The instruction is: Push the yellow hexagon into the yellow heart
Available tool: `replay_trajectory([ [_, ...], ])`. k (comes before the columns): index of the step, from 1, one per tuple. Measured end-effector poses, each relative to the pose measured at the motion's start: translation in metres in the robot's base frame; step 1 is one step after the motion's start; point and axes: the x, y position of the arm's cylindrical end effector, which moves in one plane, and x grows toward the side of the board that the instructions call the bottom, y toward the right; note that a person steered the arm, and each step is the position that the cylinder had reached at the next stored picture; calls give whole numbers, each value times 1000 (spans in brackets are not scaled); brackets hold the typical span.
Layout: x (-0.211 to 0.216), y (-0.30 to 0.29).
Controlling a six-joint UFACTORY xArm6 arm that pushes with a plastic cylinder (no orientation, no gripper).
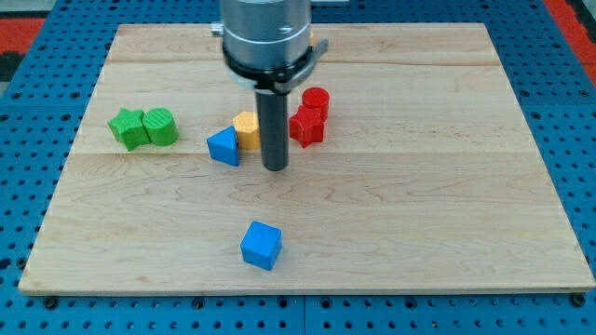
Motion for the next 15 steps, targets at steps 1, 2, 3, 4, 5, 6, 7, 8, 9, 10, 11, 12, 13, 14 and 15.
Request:
replay_trajectory([
  [1, -11, -43],
  [2, -61, -34],
  [3, -26, -26],
  [4, -8, -7],
  [5, -65, -21],
  [6, -113, -21],
  [7, -98, 0],
  [8, -96, 19],
  [9, -131, 23],
  [10, -170, 24],
  [11, -168, 28],
  [12, -167, 8],
  [13, -167, -22],
  [14, -167, -24],
  [15, -167, -24],
])
